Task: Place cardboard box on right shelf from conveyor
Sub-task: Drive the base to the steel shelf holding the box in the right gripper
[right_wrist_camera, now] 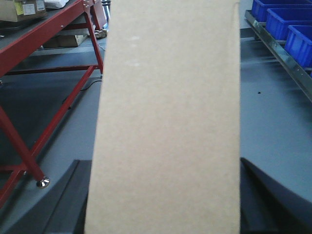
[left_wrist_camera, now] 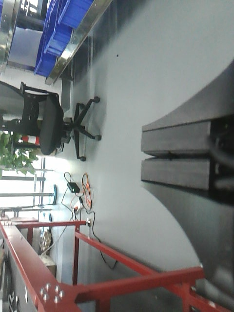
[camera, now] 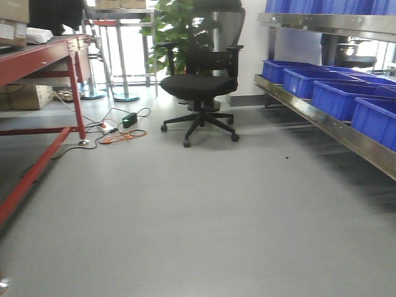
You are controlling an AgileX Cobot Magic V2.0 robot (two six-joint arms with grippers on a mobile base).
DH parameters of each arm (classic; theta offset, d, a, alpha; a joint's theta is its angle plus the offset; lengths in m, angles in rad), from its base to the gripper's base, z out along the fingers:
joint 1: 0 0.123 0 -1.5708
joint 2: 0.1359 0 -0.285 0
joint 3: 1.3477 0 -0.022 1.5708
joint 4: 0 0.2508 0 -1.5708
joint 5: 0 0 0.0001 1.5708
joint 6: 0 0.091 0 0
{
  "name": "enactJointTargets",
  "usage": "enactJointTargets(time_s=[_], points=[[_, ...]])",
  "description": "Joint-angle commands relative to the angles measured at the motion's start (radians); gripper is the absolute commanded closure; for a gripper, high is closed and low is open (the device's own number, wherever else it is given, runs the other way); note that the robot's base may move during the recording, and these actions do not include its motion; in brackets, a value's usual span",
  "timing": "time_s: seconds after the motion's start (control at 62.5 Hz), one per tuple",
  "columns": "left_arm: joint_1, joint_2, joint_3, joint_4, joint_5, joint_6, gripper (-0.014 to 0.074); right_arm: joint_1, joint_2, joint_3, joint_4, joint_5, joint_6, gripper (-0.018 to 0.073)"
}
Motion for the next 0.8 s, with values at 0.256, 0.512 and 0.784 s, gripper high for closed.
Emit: enactJointTargets(time_s=[0.256, 0.512, 0.784], points=[[-0.002, -0.012, -0.003, -0.005, -0.084, -0.005, 0.0715, -0.005, 0.008, -0.029, -0.024, -0.09, -0.01, 0.0364], [-0.002, -0.012, -0.003, -0.005, -0.084, -0.005, 0.0715, -0.005, 0.008, -0.029, -0.024, -0.09, -0.01, 0.0364], [-0.002, -0.012, -0.003, -0.005, -0.084, -0.005, 0.0715, -0.005, 0.008, -0.029, -0.024, -0.09, -0.01, 0.0364]])
